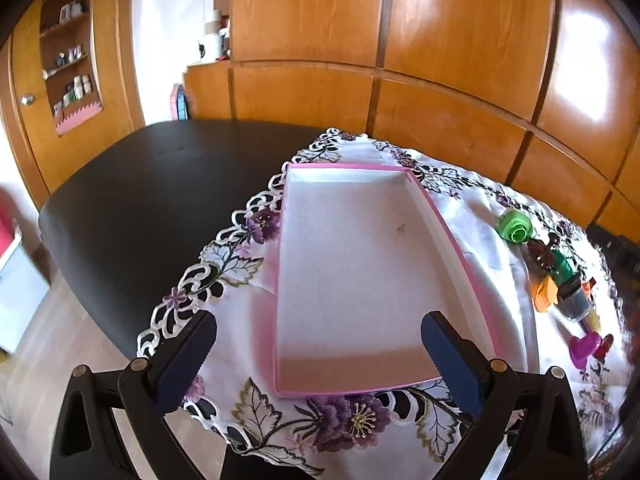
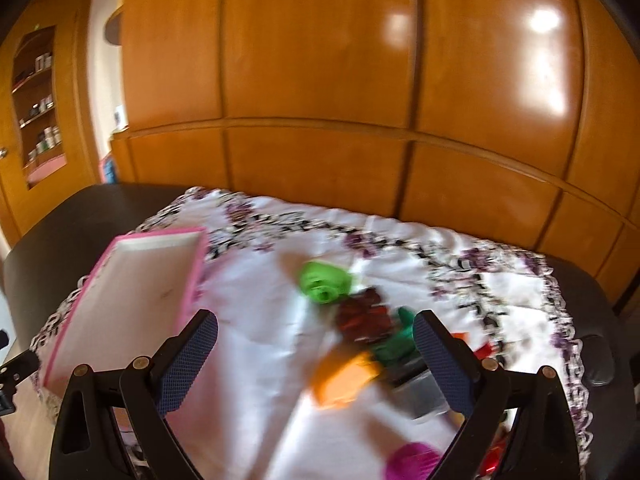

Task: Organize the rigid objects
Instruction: 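Move both tools toward the cluster of colourful objects, then grasp the orange plastic piece with the left gripper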

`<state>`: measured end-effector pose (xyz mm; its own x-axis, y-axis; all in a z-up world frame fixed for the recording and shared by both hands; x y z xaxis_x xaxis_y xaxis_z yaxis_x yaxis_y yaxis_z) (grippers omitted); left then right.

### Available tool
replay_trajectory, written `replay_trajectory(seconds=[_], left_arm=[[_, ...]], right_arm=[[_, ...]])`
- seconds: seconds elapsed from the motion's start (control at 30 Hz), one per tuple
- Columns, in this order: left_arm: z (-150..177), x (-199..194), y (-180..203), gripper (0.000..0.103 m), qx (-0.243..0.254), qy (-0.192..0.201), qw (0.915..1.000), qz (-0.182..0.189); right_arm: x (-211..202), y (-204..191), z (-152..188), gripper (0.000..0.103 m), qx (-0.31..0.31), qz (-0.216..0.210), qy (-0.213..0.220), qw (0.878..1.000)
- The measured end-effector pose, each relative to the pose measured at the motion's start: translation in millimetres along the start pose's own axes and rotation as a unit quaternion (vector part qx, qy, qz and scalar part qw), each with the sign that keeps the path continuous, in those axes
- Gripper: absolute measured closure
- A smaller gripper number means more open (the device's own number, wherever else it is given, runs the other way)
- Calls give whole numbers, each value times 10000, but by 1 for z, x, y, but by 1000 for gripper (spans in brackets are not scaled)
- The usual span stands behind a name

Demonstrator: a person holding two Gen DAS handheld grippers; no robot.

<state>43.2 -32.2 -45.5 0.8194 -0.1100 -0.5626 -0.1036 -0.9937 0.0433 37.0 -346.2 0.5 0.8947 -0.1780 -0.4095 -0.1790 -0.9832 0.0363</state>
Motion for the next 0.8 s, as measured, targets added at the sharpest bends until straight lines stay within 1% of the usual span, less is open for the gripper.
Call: replay_trajectory(seconds=[0.1, 0.13, 0.2, 0.27, 0.37, 0.4, 0.47, 0.5, 0.6, 0.67, 0.77, 0.8], left_arm=[[-2, -1, 11, 0, 230, 86, 9997, 65], [-2, -1, 15, 0, 263, 90, 9995, 157], [-5, 0, 25, 0, 250, 49, 9986, 457], [-8, 1, 35, 0, 385, 37, 9975, 597], [-10, 3, 60, 0, 602, 14, 9935, 969], [-10, 3, 66, 0, 646, -11, 9922, 1064], [-9, 6, 83, 0, 727, -65, 9890, 1284], [-8, 7, 89, 0, 761, -74, 9880, 1343], [-4, 12, 112, 0, 943, -136, 9835, 1536], [1, 16, 127, 0, 1087, -265, 9793, 1689], [5, 20, 145, 0, 1348, -393, 9736, 1802], [6, 21, 152, 0, 1388, -451, 9706, 1913]], right_arm=[[2, 38, -4, 3, 166, 276, 47, 9995], [2, 49, -4, 3, 236, 343, 44, 9991], [6, 81, -1, 3, 476, 527, 22, 9975], [9, 104, 4, 3, 673, 680, -42, 9954], [13, 140, 19, 3, 1104, 853, -110, 9902], [16, 150, 26, 3, 1346, 874, -199, 9868], [21, 162, 36, 3, 1895, 772, -443, 9778], [21, 166, 37, 3, 2138, 656, -427, 9737], [19, 169, 37, 3, 2225, 616, -382, 9722], [19, 169, 37, 3, 2288, 547, -394, 9711], [20, 169, 39, 3, 2295, 546, -464, 9707], [20, 169, 40, 3, 2301, 548, -485, 9704]])
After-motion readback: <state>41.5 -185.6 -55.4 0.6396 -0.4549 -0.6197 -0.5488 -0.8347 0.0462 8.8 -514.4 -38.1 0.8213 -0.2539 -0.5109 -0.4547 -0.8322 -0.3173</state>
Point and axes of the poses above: each gripper's, at about its wrist camera, not at the fingertips, and x roughly the way its jaws point, y to its right, z to its underside, the point moved 6 cm from there along x, roughly the way its jaws point, and after that the axes turned 11 degrees about y, right-handed, at the moved point
